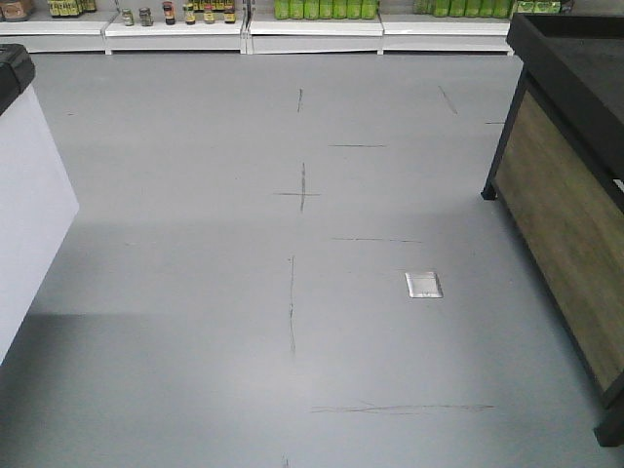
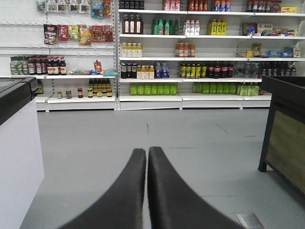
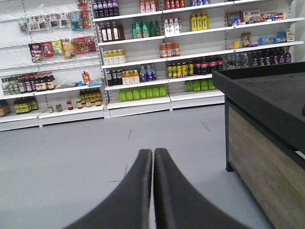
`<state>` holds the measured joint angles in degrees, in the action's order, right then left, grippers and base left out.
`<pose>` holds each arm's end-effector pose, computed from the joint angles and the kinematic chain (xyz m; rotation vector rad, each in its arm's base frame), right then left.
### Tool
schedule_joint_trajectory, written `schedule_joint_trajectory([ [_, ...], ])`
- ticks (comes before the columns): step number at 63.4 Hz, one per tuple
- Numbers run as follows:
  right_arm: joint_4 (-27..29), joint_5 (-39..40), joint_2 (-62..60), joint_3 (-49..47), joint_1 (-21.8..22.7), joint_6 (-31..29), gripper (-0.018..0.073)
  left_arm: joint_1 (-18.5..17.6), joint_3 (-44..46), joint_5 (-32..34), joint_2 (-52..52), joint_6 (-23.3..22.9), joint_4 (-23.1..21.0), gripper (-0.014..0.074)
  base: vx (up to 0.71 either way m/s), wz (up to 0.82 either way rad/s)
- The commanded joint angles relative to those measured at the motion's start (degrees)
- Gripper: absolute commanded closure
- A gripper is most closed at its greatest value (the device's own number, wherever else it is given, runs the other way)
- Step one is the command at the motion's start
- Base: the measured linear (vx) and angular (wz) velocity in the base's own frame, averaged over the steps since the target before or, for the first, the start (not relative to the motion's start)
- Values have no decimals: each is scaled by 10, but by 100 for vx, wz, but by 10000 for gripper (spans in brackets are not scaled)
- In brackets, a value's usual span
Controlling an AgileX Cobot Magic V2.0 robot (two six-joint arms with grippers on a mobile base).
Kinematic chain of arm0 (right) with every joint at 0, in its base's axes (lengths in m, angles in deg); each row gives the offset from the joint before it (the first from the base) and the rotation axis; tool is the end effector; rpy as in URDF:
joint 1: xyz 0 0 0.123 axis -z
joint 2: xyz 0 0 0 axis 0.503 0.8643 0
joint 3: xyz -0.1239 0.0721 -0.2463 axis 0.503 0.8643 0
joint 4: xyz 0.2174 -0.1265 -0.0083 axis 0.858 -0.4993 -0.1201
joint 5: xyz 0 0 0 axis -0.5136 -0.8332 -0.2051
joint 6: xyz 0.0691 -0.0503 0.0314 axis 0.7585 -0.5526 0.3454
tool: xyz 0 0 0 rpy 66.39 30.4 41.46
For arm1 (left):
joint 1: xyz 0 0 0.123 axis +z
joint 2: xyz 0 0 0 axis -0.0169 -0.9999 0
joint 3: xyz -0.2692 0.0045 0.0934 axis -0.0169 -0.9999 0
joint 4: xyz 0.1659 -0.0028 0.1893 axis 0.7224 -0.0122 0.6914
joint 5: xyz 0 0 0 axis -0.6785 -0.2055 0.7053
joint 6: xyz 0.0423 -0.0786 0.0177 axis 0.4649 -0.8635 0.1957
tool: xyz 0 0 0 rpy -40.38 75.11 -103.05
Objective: Pick three apples into basket with both arms
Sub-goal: 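Drive the base forward and turn toward the black fruit table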
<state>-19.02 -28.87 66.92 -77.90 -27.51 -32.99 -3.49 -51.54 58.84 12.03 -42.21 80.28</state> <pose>0.0566 -0.0029 0.2027 0.0993 1.5164 0.0257 0.0565 -0.0042 0.2016 0.0154 1.5390 -0.1045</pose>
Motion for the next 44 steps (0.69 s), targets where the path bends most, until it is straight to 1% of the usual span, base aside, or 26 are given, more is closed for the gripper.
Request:
schedule_joint_trajectory([
  [1, -6, 42, -8, 8, 0, 0, 568, 1, 0, 43, 9, -4, -5, 603, 0, 0],
  [44, -6, 42, -8, 8, 0, 0, 568, 1, 0, 43, 9, -4, -5, 603, 0, 0],
])
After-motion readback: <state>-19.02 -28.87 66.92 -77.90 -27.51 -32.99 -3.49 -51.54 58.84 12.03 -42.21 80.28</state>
